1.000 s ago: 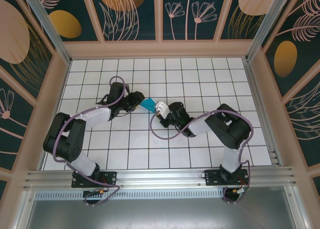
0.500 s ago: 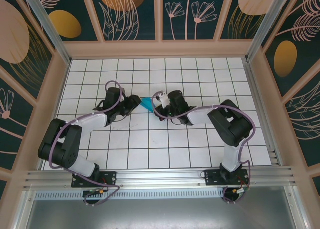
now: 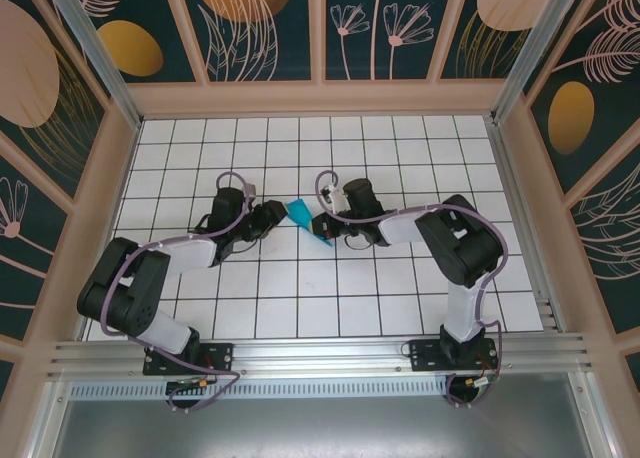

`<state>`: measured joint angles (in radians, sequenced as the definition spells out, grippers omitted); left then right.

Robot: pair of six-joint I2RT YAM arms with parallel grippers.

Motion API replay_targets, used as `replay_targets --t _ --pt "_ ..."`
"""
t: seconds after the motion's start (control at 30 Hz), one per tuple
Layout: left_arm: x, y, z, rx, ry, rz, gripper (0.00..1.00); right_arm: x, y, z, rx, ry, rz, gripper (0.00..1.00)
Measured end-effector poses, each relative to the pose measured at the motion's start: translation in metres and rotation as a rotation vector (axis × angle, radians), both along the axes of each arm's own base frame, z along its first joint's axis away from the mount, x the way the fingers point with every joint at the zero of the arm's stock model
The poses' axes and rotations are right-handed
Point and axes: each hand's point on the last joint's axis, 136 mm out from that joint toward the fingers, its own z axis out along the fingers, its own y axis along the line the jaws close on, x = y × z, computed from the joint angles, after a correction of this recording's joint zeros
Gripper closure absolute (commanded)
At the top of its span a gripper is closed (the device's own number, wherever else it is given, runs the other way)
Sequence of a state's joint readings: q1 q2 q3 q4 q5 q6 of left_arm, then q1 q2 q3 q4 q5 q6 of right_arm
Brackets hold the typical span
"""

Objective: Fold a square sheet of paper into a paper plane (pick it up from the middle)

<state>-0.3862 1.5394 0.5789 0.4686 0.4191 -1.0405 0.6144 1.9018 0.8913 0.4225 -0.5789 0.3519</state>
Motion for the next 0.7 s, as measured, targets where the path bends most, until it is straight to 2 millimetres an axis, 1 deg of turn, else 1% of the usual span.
replay_targets --t 0.13,0.3,0.4,0.53,0.7 --pt "-0.002 -0.012 -0.001 -0.017 -0.016 -0.038 0.58 0.003 -0.005 0.005 0.059 0.061 -0.026 1.00" --pt "-0.005 -0.026 -0.009 -0.030 -0.015 -0.083 0.64 0.002 -0.012 0.004 0.099 0.138 -0.064 1.00" --pt "-0.005 -0.032 -0.014 -0.037 -0.016 -0.102 0.65 0.000 -0.014 0.002 0.121 0.183 -0.079 1.00" --pt "-0.002 -0.040 -0.013 -0.049 -0.033 -0.119 0.66 -0.001 -0.016 -0.001 0.137 0.231 -0.096 1.00" --pt "0.002 -0.053 -0.015 -0.064 -0.040 -0.150 0.68 0.007 -0.028 -0.004 0.158 0.277 -0.146 1.00"
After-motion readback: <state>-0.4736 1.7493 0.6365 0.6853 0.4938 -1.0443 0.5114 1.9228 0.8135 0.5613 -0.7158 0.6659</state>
